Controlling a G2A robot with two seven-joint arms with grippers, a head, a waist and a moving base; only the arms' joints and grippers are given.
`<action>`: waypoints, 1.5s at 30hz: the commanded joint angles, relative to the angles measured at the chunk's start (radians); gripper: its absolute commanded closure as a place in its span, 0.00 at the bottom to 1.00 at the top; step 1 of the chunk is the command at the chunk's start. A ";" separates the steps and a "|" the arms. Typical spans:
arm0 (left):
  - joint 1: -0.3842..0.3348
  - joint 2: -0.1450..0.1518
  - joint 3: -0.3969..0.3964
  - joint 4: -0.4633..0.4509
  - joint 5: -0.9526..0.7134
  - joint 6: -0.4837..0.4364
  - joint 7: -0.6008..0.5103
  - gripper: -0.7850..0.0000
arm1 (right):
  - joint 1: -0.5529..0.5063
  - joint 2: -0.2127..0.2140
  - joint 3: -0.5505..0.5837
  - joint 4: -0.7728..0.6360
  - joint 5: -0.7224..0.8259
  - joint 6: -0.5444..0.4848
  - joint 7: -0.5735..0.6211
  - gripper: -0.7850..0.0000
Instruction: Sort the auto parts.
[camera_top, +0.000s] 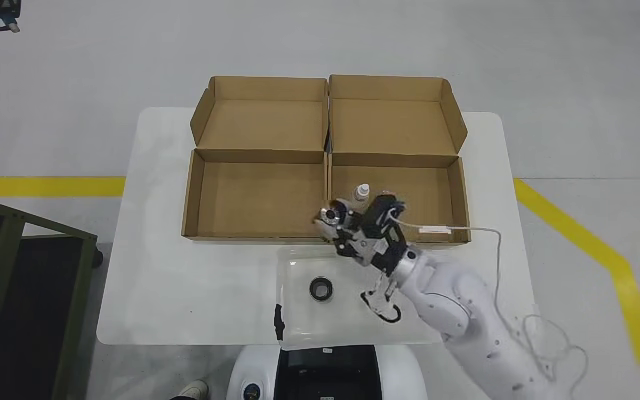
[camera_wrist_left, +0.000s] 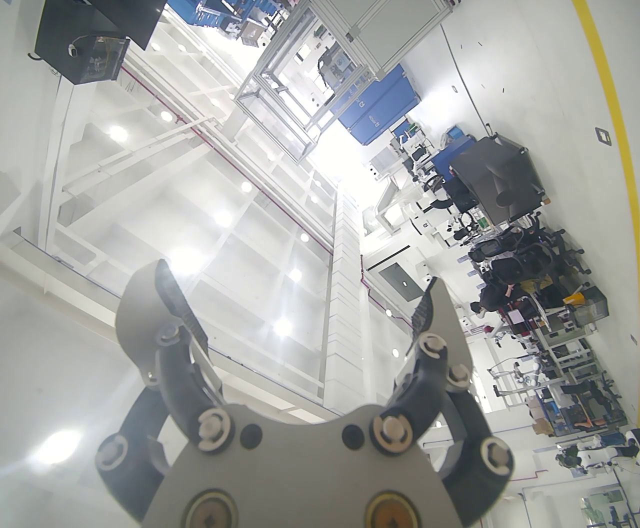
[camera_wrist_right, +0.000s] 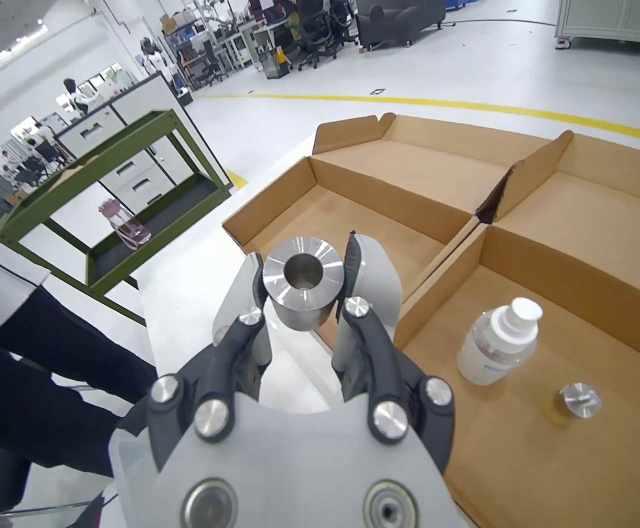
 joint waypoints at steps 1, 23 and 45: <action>0.000 0.000 0.000 0.000 0.000 0.000 0.000 0.00 | 0.042 -0.010 -0.039 0.027 -0.032 0.013 0.004 1.00; 0.000 0.000 0.000 0.000 0.000 0.000 0.000 0.00 | 0.357 -0.151 -0.355 0.313 -0.207 0.127 0.046 1.00; 0.000 0.000 0.000 0.000 0.000 0.000 0.000 0.00 | 0.504 -0.272 -0.430 0.528 -0.168 0.172 0.159 1.00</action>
